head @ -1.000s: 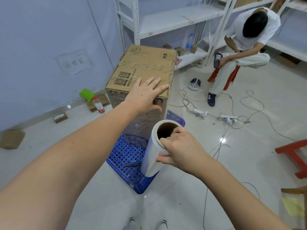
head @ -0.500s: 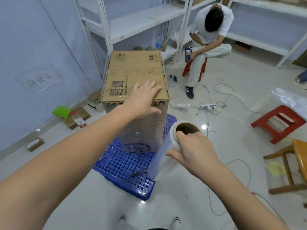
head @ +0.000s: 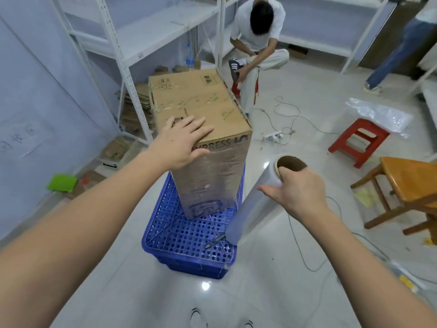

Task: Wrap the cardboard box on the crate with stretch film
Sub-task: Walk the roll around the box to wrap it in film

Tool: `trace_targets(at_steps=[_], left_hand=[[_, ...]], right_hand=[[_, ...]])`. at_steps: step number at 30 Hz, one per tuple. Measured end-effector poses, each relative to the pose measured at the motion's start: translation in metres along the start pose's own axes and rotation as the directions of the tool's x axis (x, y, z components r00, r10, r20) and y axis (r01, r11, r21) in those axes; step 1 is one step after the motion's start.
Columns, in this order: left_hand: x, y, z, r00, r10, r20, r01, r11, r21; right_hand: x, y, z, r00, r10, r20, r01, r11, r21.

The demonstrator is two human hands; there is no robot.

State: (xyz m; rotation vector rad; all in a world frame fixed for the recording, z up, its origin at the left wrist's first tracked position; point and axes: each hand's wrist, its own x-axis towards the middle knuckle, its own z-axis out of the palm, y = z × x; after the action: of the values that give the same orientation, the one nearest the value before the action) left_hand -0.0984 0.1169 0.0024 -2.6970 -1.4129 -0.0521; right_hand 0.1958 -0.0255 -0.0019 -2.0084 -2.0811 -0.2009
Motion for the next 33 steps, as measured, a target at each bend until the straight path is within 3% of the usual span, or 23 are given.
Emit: trace_targets(at_steps=[4, 9, 16, 25, 30, 33], left_hand=[[0.010, 0.005, 0.002, 1.000, -0.026, 0.013, 0.026, 1.000, 0.017], [0.016, 0.009, 0.003, 0.999, -0.045, 0.029, 0.044, 0.999, 0.013], [0.011, 0.012, 0.003, 0.998, -0.061, 0.017, 0.061, 0.998, 0.036], [0.007, 0.013, 0.008, 0.998, -0.062, 0.013, 0.061, 0.997, 0.055], [0.008, 0.013, 0.006, 0.997, -0.069, 0.017, 0.068, 0.996, 0.055], [0.008, 0.014, 0.006, 0.997, -0.069, 0.019, 0.068, 0.997, 0.047]], right_hand=[[-0.013, -0.003, -0.002, 0.991, -0.129, -0.040, 0.130, 0.991, 0.027], [-0.028, -0.019, 0.000, 0.925, -0.365, -0.103, 0.370, 0.928, 0.043], [-0.035, -0.043, -0.012, 0.835, -0.530, -0.148, 0.544, 0.835, 0.083], [-0.037, -0.055, -0.007, 0.720, -0.692, -0.060, 0.694, 0.714, 0.091], [-0.037, -0.052, -0.012, 0.715, -0.699, -0.022, 0.697, 0.710, 0.101], [-0.045, -0.054, -0.019, 0.751, -0.659, 0.047, 0.656, 0.752, 0.058]])
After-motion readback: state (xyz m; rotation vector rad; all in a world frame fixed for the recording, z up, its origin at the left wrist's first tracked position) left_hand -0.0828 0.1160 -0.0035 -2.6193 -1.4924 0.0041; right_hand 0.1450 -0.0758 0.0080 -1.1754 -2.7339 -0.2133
